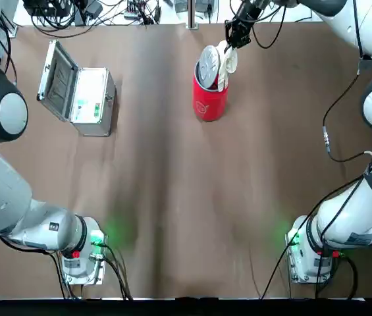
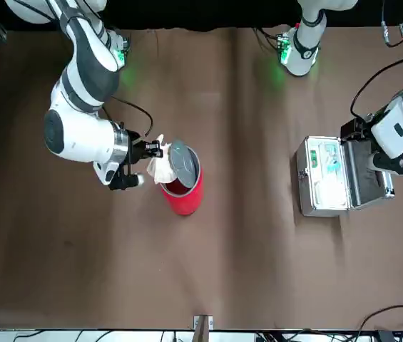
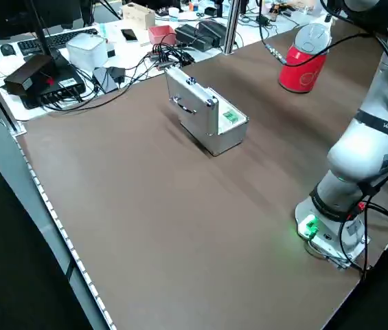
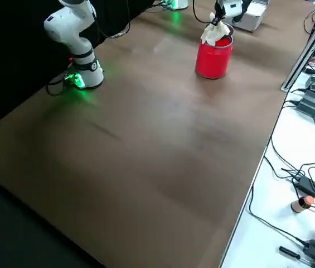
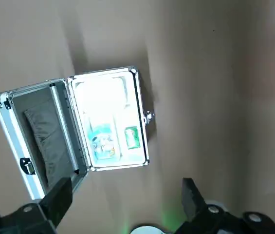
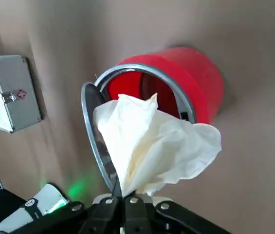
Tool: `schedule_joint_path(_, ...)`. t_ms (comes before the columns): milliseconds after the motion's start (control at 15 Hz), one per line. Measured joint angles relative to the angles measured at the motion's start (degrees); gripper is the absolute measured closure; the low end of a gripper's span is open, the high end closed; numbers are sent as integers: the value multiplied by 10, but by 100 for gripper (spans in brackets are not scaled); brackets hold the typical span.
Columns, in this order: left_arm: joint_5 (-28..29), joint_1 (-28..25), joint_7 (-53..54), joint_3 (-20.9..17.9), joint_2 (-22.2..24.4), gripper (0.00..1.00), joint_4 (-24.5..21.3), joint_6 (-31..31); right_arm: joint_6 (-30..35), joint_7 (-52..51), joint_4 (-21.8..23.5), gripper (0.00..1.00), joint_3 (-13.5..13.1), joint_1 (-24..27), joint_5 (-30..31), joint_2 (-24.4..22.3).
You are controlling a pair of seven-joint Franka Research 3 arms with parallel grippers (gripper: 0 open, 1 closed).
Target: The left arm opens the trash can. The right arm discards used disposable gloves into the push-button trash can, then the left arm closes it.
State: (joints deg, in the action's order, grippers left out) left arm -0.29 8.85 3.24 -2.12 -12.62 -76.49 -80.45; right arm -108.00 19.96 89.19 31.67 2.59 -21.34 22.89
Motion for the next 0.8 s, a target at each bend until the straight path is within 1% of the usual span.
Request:
schedule_joint_path(333, 0, 0, 0, 1, 0, 0, -5, -1, -7, 0, -6, 98, -2, 1, -15, 0)
schedule_joint_path(667, 0, 0, 0, 2, 0, 0, -8, -1, -8, 0, -17, 98, -2, 1, -18, 0)
schedule_joint_path(800, 0, 0, 0, 2, 0, 0, -8, -1, -17, 0, -17, 98, -2, 0, -19, 0)
